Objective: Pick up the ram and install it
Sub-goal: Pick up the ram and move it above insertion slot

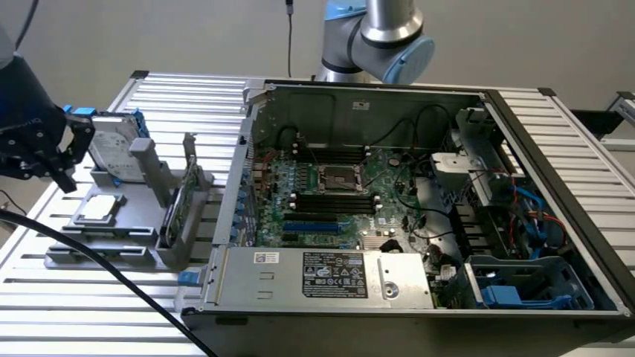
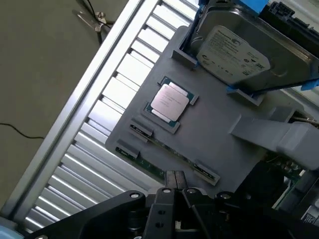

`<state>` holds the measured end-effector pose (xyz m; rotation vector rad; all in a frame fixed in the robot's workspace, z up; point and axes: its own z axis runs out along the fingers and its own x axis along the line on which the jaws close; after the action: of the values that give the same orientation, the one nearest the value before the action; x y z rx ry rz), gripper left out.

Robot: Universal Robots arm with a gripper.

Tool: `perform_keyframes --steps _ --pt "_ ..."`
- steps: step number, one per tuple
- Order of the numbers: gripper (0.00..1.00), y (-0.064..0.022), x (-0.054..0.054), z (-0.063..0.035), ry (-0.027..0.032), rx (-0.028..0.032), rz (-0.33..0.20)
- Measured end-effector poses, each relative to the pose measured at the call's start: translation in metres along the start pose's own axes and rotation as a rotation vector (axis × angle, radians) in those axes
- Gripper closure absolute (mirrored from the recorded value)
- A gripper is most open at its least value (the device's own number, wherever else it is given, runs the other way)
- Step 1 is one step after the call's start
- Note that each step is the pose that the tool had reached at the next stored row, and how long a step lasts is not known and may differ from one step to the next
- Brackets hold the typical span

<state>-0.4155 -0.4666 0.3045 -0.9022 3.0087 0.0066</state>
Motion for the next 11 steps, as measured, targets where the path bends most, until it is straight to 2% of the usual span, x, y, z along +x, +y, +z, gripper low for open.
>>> perform_keyframes --steps 11 --pt "0.89 0.0003 -0.0002 0.0083 0.0007 -0.0003 -0.201"
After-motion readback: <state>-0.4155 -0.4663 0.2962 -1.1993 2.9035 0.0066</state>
